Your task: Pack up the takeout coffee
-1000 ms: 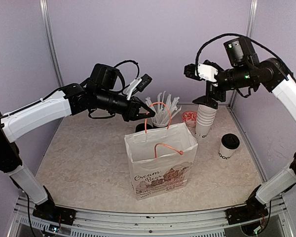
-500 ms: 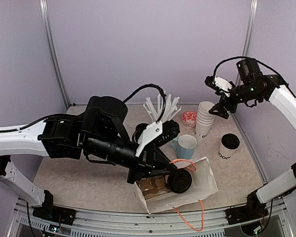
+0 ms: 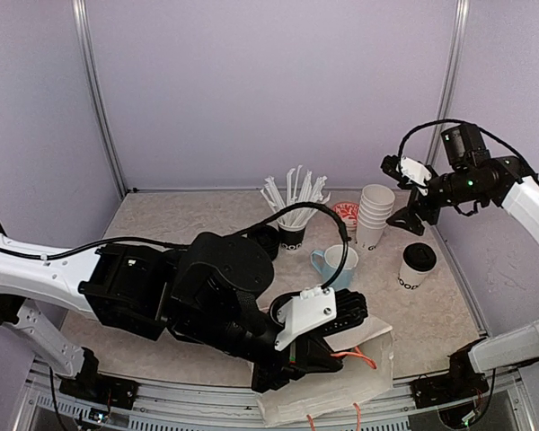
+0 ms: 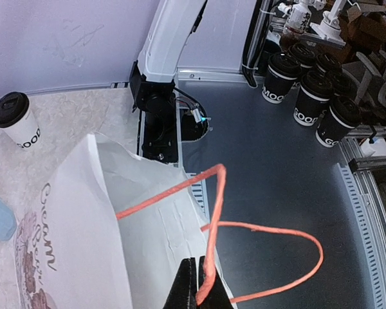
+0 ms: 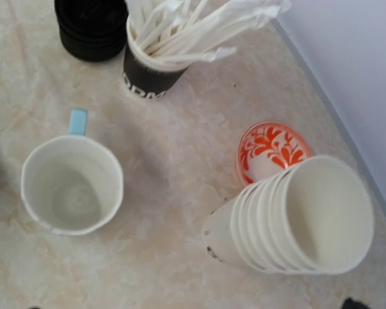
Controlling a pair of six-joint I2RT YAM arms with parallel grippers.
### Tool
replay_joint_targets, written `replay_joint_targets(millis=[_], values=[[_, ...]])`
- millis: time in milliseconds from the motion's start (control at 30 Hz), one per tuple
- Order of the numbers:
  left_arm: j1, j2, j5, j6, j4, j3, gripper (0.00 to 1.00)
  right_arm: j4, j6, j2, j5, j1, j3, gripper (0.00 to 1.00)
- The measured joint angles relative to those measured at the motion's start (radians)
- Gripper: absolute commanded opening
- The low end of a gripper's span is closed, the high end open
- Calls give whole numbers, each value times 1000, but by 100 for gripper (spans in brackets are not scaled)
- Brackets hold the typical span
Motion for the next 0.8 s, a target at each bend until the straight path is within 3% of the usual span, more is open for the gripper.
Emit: replay_joint_targets(millis=[367,600,800], values=[[25,6,-9,0,-43,36,0,2,0,-60,19,-18,-65,99],[181,5,-31,0,-93,55,0,-4,5,-58,52,-52,-66,95],[376,4,-52,-23,-147,124,0,-24,56,49,61,-172,-66,86]])
